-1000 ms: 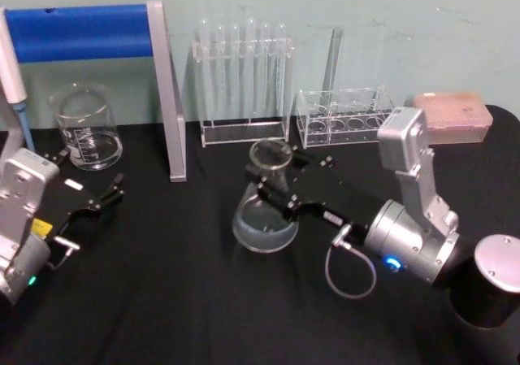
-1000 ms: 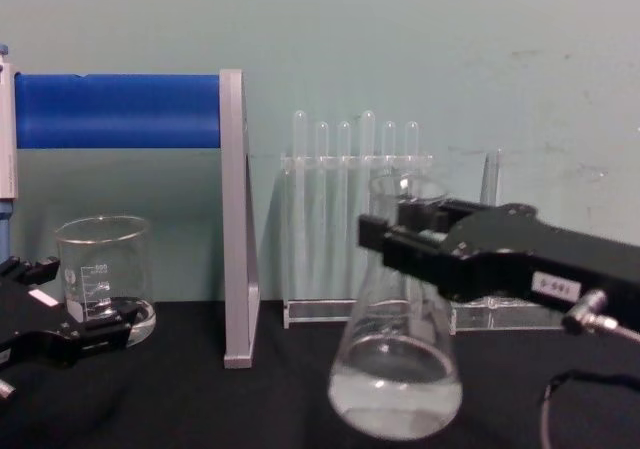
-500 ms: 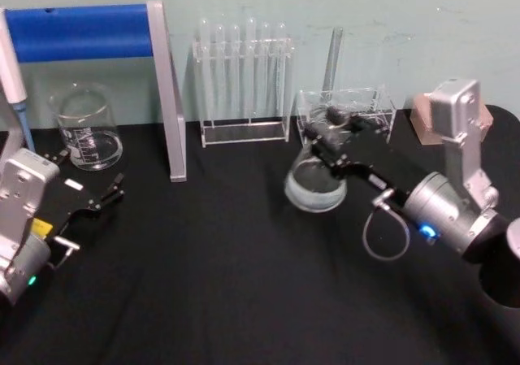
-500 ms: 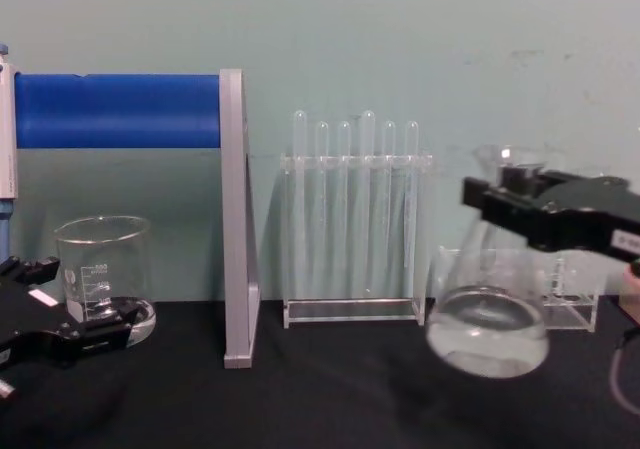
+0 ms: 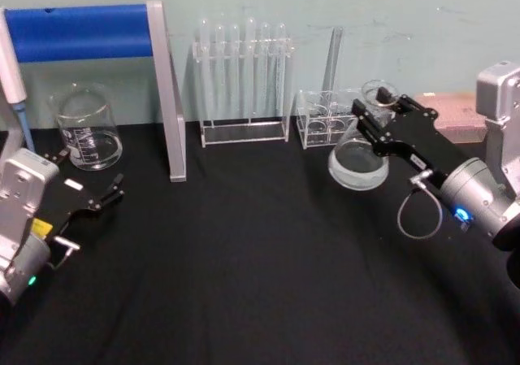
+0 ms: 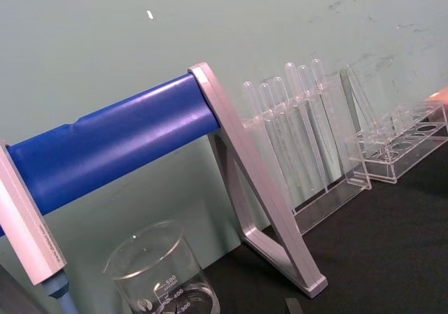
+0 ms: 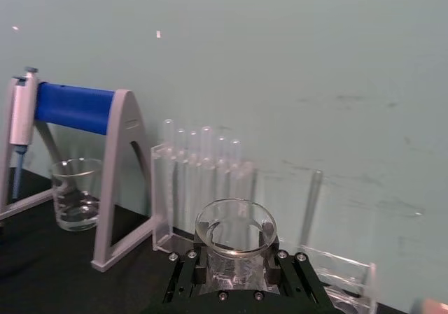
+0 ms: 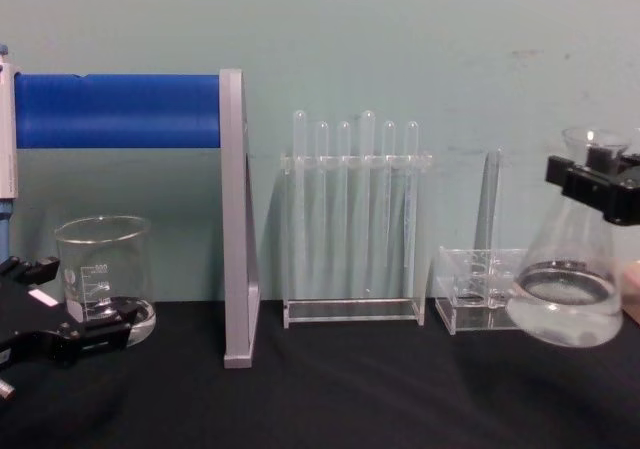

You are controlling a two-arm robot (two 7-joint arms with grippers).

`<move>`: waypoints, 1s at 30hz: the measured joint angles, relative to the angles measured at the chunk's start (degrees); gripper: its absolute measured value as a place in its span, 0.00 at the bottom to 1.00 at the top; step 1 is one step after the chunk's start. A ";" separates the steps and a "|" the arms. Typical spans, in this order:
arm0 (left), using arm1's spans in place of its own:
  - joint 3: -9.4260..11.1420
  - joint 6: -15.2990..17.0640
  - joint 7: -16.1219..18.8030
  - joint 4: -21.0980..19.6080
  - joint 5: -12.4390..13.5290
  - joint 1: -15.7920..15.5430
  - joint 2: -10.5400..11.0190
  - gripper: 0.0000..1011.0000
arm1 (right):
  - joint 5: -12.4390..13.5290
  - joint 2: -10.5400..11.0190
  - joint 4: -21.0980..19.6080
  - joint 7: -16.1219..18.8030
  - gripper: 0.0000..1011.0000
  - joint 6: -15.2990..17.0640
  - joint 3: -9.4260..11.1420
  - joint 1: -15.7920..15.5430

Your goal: Grasp the erlenmeyer flask with one hand, shake it three times, then place it back.

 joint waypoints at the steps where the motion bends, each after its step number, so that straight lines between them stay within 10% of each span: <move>1: 0.00 0.00 0.00 0.00 0.00 0.00 0.00 0.99 | 0.00 0.00 0.00 0.00 0.45 0.00 0.00 0.00; 16: 0.00 0.00 0.00 0.00 0.00 0.00 0.00 0.99 | -0.83 -1.01 -0.98 1.33 0.45 0.41 0.16 -0.58; 30: 0.00 0.00 0.00 0.00 0.00 0.00 0.00 0.99 | -0.69 -1.21 -4.62 6.51 0.45 0.84 -6.62 -1.03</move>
